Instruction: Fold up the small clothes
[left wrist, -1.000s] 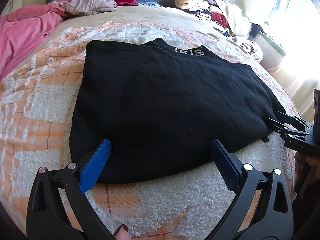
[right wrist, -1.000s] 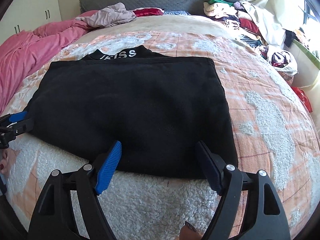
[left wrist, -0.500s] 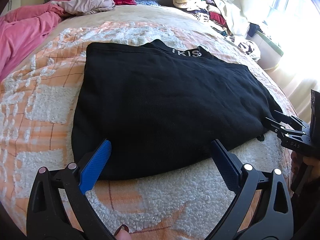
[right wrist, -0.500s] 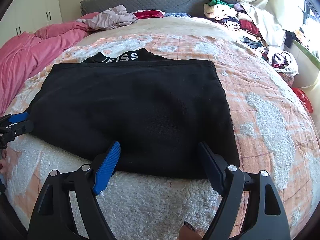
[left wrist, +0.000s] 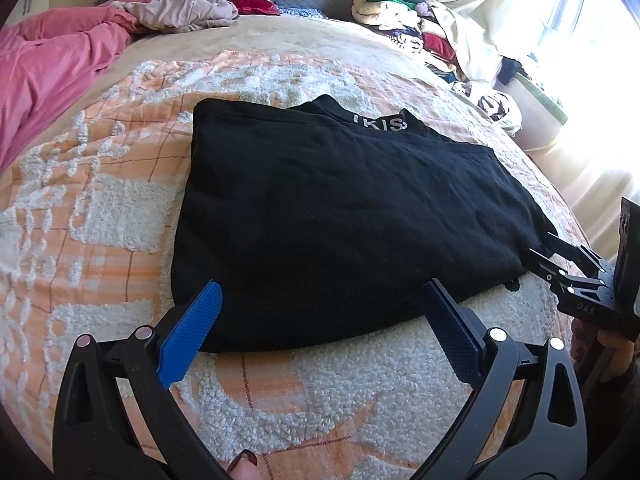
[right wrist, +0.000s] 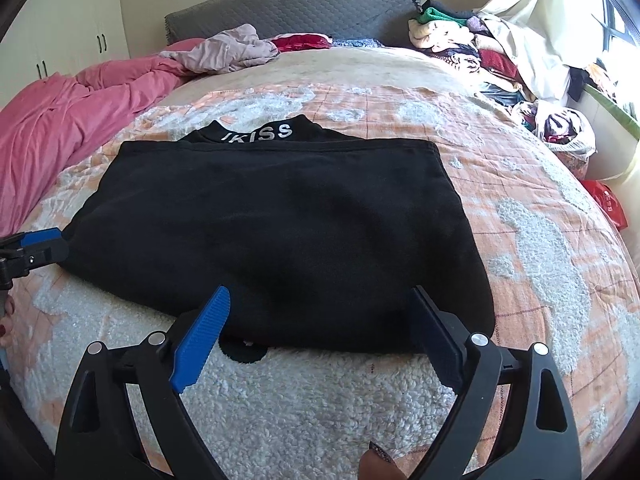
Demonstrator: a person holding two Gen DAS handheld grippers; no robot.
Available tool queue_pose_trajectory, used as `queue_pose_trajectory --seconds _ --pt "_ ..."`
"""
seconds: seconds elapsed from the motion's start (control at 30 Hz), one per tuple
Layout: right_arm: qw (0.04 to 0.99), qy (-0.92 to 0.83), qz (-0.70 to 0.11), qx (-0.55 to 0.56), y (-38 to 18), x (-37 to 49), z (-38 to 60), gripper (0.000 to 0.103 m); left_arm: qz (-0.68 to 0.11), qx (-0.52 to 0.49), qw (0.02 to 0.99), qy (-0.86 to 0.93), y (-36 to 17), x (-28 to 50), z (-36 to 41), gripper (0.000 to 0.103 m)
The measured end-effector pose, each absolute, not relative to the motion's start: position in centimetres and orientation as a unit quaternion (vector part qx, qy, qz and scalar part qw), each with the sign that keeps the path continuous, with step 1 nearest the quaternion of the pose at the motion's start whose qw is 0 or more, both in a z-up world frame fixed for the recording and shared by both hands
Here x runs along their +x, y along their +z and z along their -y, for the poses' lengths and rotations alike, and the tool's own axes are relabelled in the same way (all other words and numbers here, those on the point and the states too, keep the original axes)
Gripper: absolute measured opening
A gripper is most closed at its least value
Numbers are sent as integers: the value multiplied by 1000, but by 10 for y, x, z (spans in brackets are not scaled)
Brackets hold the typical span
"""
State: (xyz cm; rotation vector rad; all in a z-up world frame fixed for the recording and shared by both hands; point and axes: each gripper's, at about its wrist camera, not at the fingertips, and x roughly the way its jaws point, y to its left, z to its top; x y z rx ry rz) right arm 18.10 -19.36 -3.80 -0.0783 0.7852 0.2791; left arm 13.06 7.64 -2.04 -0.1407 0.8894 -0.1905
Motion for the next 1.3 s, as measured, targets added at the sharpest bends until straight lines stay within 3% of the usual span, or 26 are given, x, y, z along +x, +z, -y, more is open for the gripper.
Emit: queue_pose_trajectory --seconds 0.5,1.3 --pt "920 166 -352 -46 -21 163 155 98 -410 -74 907 -63 -4 130 -97 93" --pt "900 240 -329 -155 -24 154 41 98 -398 -93 913 8 5 141 -154 93"
